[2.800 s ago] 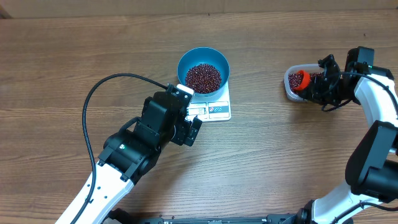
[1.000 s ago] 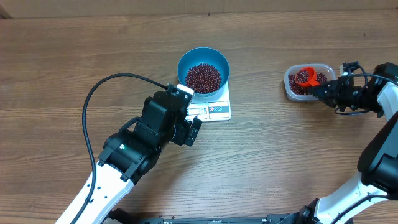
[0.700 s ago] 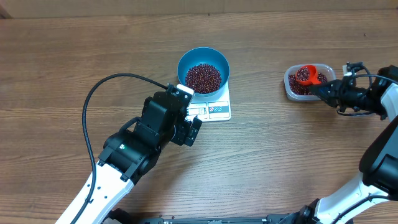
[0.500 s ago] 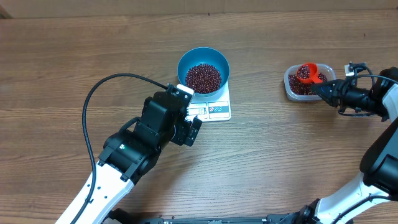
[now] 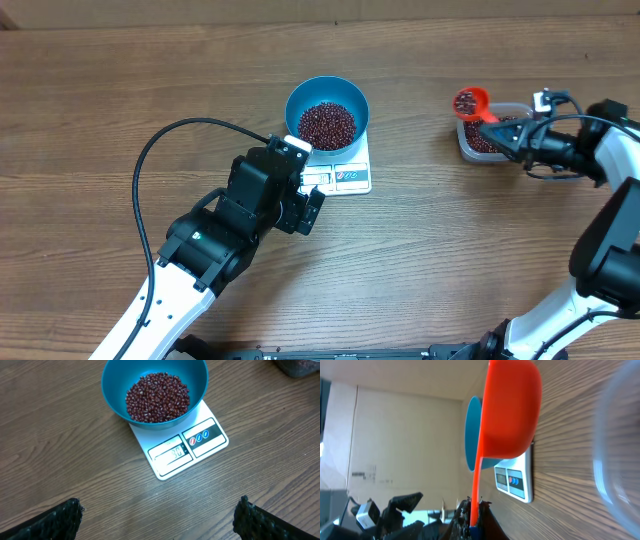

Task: Scoop item into bowl and weigh 150g on scale
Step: 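Carry the filled scoop left over the blue bowl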

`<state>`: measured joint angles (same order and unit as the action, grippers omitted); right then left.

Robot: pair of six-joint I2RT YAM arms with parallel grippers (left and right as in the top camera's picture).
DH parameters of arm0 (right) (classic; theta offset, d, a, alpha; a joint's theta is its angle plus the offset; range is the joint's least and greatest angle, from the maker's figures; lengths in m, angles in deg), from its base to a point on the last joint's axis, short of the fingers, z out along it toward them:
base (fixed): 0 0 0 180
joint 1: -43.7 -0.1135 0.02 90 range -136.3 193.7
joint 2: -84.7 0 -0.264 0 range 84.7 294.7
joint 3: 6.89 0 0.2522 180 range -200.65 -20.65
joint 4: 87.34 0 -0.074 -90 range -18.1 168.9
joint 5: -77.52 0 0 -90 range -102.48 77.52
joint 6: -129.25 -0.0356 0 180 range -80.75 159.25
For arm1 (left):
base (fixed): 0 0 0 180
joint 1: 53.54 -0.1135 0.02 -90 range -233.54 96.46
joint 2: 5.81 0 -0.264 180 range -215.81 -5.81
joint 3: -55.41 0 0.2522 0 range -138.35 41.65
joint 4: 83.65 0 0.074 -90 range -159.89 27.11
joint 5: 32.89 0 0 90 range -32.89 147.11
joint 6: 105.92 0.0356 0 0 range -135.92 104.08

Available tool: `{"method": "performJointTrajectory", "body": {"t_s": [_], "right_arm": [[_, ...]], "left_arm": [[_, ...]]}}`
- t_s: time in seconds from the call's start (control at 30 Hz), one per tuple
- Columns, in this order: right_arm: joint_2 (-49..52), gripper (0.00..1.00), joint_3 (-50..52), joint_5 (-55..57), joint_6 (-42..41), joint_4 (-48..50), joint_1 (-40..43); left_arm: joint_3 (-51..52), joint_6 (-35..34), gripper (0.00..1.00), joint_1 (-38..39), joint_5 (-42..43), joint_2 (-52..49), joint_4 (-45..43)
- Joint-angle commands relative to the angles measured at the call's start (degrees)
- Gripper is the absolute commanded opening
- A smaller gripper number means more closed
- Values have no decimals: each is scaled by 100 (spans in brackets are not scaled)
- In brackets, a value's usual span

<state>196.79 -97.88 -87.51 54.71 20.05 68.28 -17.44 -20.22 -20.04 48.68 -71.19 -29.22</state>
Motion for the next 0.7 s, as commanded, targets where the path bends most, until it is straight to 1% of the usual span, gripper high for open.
{"method": "performJointTrajectory", "body": {"t_s": [0.0, 0.37, 0.57, 0.67], "right_arm": [[22, 4, 0, -269, -4, 157, -297], [22, 4, -2, -330, -881, 981, -1130], [22, 4, -9, -398, -1478, 1617, -1626], [22, 4, -9, -393, -1939, 2122, -1891]], "left_arm": [[7, -20, 100, -15, -55, -22, -20], [7, -20, 99, -15, -55, -22, -20], [7, -20, 99, -15, -55, -22, -20], [7, -20, 100, -15, -55, -22, -20]]}}
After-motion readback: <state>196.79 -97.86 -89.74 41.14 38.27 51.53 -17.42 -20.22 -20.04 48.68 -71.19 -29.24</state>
